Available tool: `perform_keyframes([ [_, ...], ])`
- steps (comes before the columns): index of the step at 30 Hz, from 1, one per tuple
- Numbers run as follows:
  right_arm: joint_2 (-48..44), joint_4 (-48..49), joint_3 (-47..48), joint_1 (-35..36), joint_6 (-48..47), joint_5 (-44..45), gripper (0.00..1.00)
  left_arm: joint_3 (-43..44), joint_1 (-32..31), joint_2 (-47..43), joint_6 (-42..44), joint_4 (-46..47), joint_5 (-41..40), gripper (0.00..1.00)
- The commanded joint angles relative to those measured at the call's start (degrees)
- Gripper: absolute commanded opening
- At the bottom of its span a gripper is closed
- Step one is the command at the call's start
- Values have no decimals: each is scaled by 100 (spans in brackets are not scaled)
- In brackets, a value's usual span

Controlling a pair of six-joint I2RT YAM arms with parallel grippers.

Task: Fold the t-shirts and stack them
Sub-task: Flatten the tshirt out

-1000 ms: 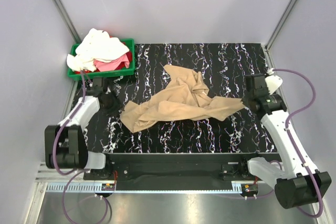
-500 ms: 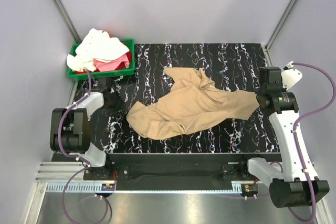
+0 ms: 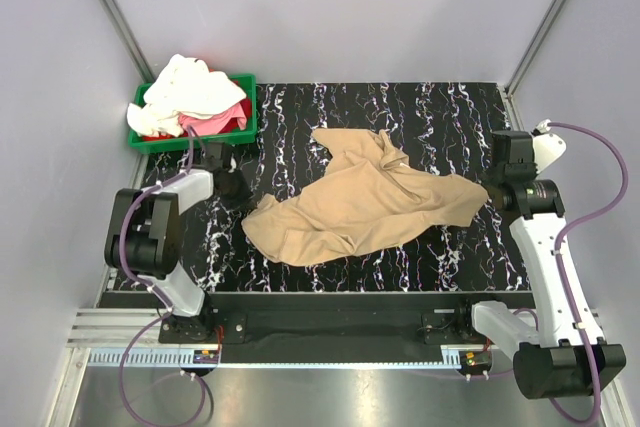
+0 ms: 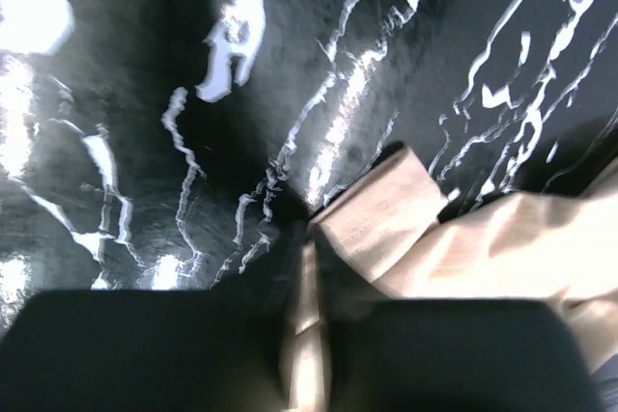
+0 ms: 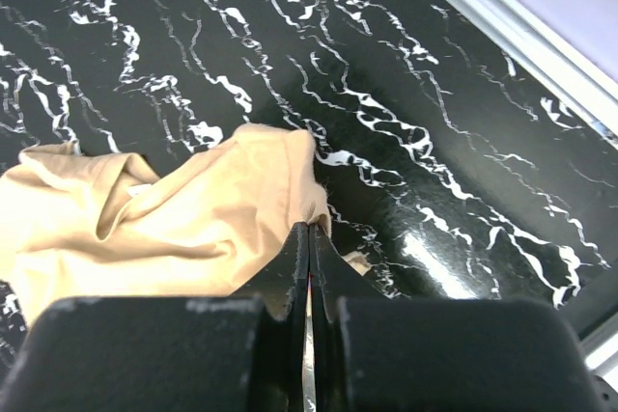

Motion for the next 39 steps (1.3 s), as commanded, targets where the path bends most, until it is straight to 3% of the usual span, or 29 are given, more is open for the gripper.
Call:
perform_keyframes([
  [1,53,318,2,-26,-77,-192,0,273,-40,-23,59,-244,216,0],
  [8,71,301,54,-26,-173,335,0,1706,-101,-1427,375,-2220,-1628,0],
  [17,80,265,19,-17,-173,485,0,1163,-66,-2063,613,-2539,-2631,0],
  [18,28,265,28,-17,-173,372,0,1119,-31,-2001,648,-2531,-2588,0],
  [19,10,274,19,-26,-147,301,0,1083,-5,-1809,683,-2531,-2544,7],
  [20,-17,266,10,-26,-130,213,0,1109,13,-1721,744,-2557,-2500,18],
  [21,-69,265,10,-17,-121,38,0,1144,13,-1650,762,-2583,-2448,35],
  [24,-175,309,-51,-26,-103,-427,0,1293,-170,-1797,806,-2575,-2342,46],
  [27,-280,362,-191,-17,-59,-674,0,1399,-846,-2026,929,-2400,-2062,49],
  [29,-289,406,-270,-17,-59,-745,0,1277,-1357,-2054,1148,-2031,-1249,49],
  [32,-246,476,-306,-17,-59,-851,0,1022,-1516,-1773,1202,-1600,-411,49],
  [39,-228,512,-359,-17,-94,-913,0,784,-1560,-658,1360,-1318,-251,49],
])
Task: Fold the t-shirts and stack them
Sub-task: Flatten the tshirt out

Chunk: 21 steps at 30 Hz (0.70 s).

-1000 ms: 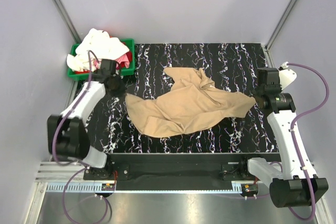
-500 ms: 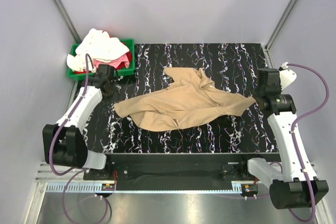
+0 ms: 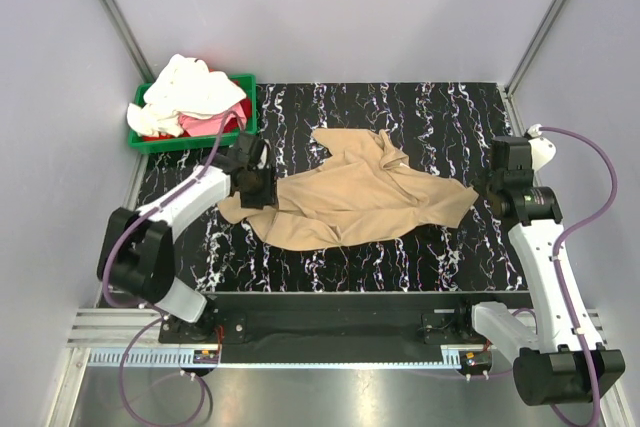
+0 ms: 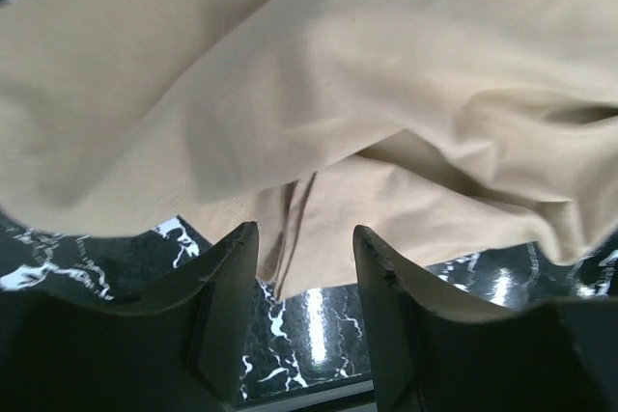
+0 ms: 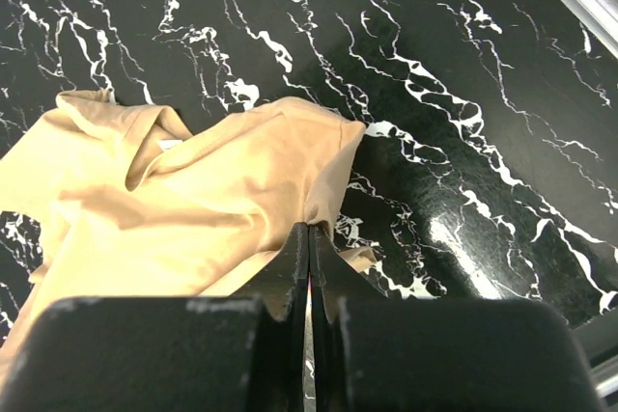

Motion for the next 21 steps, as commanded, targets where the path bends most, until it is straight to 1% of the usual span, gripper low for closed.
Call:
perform_keyframes([
  [1,-49,264,-20,-19,-5,-106,0,-77,-47,345,202,448,464,49],
  [6,-14,309,-73,-28,13,-194,0,72,-171,897,228,546,351,49],
  [9,-22,300,-64,-19,-22,-159,0,81,-224,1092,228,572,237,49],
  [15,48,326,-99,-28,-40,-89,0,55,-311,1355,246,757,368,48],
  [17,109,352,-134,-19,-31,-115,0,64,-329,1400,255,783,473,38],
  [18,136,370,-143,-19,-31,-124,0,81,-338,1391,255,783,500,30],
  [19,171,388,-160,-28,-14,-124,0,99,-347,1356,228,757,518,12],
  [21,267,397,-187,-19,-5,-98,0,169,-364,1190,141,634,518,0],
])
